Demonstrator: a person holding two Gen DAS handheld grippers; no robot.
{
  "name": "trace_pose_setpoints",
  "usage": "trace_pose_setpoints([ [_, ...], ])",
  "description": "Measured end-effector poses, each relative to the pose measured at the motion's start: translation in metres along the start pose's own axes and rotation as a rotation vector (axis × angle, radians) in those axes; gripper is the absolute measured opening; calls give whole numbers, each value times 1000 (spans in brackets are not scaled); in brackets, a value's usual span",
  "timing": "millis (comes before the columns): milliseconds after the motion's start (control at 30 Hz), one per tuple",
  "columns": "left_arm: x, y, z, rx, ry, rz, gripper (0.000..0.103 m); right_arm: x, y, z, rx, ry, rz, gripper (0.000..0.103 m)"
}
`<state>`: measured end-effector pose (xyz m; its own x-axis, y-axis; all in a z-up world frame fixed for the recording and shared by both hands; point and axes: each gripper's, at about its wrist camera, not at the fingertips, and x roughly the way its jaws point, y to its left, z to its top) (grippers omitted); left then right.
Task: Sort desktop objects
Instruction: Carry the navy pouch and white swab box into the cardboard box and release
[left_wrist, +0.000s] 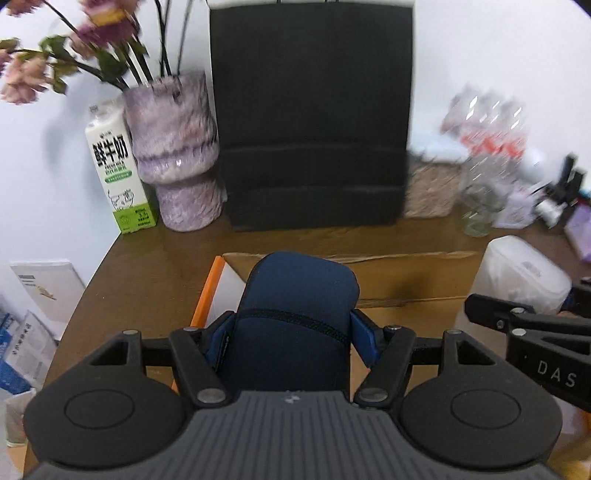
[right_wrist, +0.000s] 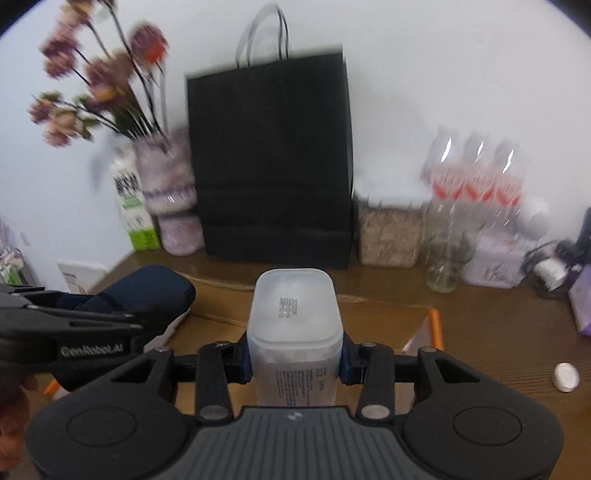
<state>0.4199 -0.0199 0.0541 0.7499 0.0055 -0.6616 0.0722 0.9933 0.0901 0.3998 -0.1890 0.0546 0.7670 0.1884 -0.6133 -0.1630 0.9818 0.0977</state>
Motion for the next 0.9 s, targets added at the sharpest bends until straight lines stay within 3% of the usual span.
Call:
trace_pose_setpoints([
  [233, 57, -3, 5, 47, 81, 52, 67, 56, -4, -5, -10, 108, -25, 40],
  [467, 76, -5, -8, 56, 166, 22, 67, 69, -14, -11, 17, 159, -15, 40],
  [900, 49, -6, -30, 20, 210, 13, 67, 64, -10, -17, -40, 187, 1, 40],
])
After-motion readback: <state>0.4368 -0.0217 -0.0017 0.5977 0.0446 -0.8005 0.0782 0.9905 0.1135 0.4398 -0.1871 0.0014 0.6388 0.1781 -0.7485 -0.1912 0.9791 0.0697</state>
